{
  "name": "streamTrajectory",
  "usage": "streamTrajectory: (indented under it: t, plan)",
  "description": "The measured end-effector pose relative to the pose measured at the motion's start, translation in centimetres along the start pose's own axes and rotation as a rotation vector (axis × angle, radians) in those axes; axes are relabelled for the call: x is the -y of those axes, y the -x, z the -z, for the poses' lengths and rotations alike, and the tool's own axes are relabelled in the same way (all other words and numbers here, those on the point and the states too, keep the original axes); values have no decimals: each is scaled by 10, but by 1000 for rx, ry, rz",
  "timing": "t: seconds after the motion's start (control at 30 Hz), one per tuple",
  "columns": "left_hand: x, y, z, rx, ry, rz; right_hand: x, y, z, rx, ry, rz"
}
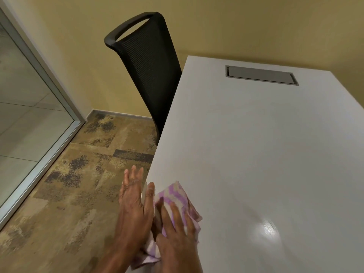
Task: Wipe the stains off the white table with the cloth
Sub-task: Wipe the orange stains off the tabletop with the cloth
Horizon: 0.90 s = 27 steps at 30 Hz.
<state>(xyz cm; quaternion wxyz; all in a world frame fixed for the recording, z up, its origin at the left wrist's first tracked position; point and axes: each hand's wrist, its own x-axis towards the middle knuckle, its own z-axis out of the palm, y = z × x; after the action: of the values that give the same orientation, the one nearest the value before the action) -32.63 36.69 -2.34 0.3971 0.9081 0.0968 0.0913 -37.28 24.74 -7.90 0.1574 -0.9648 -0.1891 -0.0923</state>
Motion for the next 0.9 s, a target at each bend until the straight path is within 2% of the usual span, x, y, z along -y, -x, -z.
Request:
streamTrajectory:
  t: [0.1,0.13,0.23,0.33,0.43,0.63,0.77,0.8,0.9]
  plan:
    - [-3,2,-11,30,-33,3,-23,16,8,-165,39,-38]
    - [-5,3,-14,36,-33,10,-30,17,12,-134,44,-61]
    - [-10,3,-19,11,-34,4,-48,-2,20,105,55,-95]
    - [-13,6,-18,-12,-24,-1,-56,-38,24,203,25,-232]
    - [-9,10,-10,-30,-34,-2,-57,-77,24,205,17,-303]
    - [17,18,0,-59,-52,-3,-49,-127,20,155,-34,-272]
    - [19,20,-8,-50,-77,-24,-53,-133,19,181,19,-161]
    - [18,21,-11,-43,-89,-36,-55,-130,21,213,40,-162]
    - [9,21,-18,-21,-112,-73,-67,-118,26,139,18,-240]
